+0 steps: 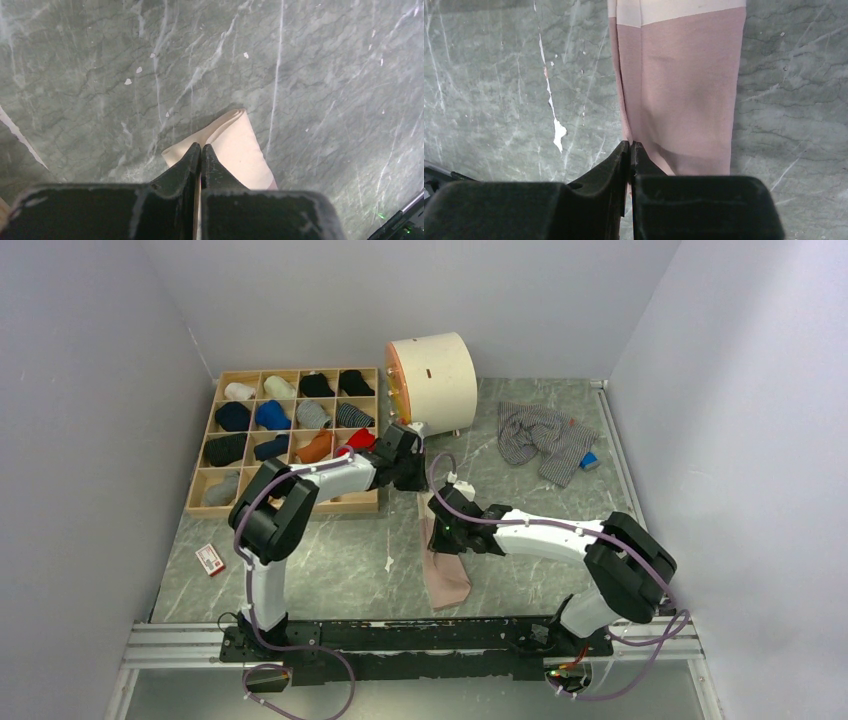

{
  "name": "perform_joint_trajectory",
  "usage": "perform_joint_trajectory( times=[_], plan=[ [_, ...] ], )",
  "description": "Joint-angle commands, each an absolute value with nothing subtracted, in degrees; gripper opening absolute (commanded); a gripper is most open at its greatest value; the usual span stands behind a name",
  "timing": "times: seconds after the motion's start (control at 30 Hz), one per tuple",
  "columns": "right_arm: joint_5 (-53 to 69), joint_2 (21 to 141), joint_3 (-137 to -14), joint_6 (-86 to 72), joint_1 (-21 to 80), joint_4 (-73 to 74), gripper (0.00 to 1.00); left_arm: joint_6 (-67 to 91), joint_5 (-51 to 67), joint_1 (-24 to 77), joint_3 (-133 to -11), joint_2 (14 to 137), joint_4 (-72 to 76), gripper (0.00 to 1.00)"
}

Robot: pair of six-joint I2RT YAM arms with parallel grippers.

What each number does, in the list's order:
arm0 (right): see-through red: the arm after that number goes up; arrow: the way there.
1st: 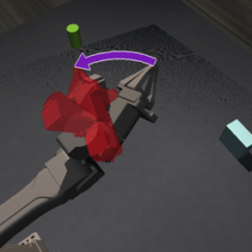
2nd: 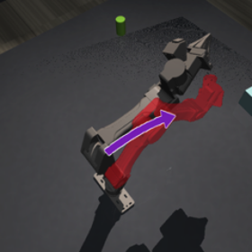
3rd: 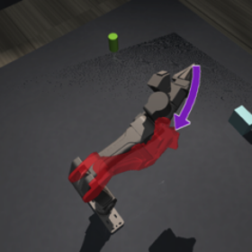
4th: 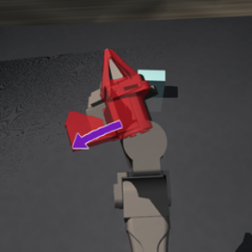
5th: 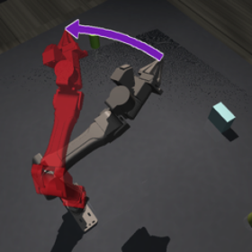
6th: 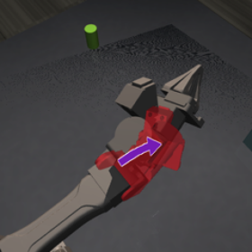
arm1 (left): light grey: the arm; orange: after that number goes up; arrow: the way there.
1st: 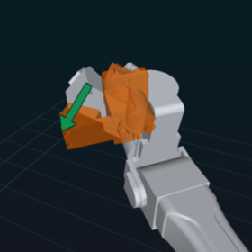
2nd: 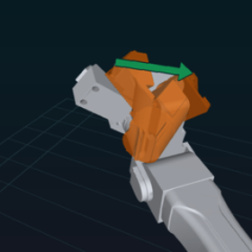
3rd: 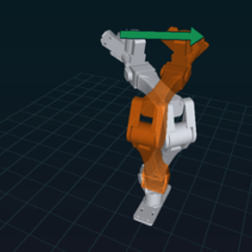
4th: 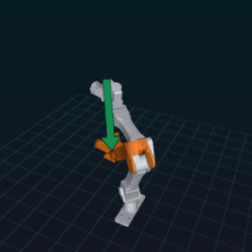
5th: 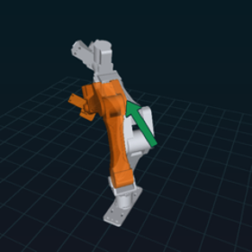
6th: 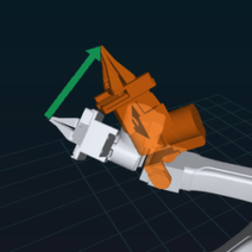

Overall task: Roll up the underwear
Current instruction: Fold the underwear at the center of the board.

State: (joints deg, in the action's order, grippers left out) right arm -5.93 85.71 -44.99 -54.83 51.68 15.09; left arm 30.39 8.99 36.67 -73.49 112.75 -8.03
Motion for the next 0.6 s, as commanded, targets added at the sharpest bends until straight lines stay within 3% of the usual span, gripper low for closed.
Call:
perform_joint_trajectory(
  times=[0.0,0.4,0.57],
  plan=[
    [-5.26,84.68,-46.3,-53.94,51.85,14.5,0.1,28.88,7.58,36.21,-73.56,109.91,-6.39,0.05],
    [-3.61,88.32,-47.15,-53.15,51.83,14.78,0.13,29.09,7.11,36.06,-72.05,113.32,-5.73,0.05],
    [-0.31,89.37,-48.03,-51.38,51.85,13.67,0.17,28.66,6.04,36.03,-72.98,113.54,-7.35,0.14]
  ],
)
